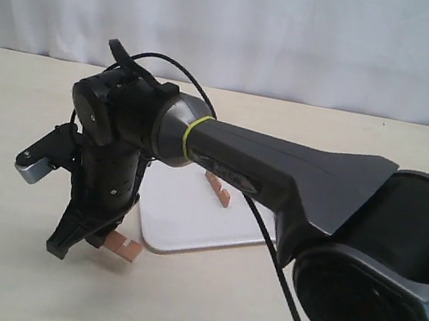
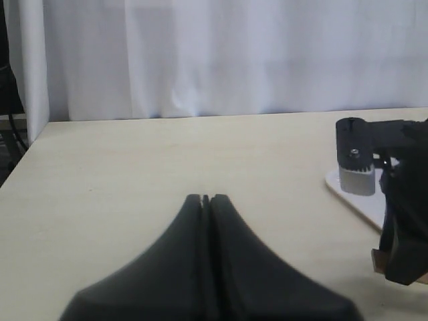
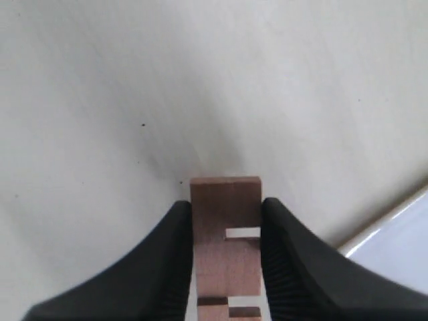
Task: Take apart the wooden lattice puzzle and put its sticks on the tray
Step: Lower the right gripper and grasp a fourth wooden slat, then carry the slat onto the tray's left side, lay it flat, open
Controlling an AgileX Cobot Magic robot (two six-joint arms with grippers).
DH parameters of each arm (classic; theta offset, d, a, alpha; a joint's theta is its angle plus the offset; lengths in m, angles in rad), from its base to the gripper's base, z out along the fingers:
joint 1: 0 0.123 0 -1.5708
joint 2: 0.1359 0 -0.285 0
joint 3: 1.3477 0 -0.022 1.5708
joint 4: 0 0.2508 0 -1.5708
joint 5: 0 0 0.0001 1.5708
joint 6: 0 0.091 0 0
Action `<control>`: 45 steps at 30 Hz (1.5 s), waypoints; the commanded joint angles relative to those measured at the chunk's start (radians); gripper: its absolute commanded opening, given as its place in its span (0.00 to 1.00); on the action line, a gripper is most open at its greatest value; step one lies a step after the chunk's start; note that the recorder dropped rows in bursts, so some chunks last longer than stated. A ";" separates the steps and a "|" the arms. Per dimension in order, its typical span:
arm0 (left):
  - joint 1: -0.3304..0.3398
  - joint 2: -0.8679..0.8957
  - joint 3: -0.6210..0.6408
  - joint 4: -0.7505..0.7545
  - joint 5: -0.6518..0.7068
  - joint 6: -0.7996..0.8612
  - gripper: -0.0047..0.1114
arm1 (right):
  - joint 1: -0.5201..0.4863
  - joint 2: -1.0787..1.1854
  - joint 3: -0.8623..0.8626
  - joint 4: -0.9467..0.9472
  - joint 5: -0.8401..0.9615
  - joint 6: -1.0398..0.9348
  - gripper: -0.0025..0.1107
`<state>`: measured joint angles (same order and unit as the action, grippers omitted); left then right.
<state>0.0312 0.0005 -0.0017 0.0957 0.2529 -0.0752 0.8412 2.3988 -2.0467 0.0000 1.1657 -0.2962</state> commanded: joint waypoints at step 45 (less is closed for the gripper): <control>-0.009 0.000 0.002 -0.002 -0.011 0.000 0.04 | -0.234 0.017 0.000 -0.138 -0.113 0.420 0.51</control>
<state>0.0312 0.0005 -0.0017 0.0957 0.2529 -0.0752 0.6066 2.4209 -2.0467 -0.1424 1.0466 0.1153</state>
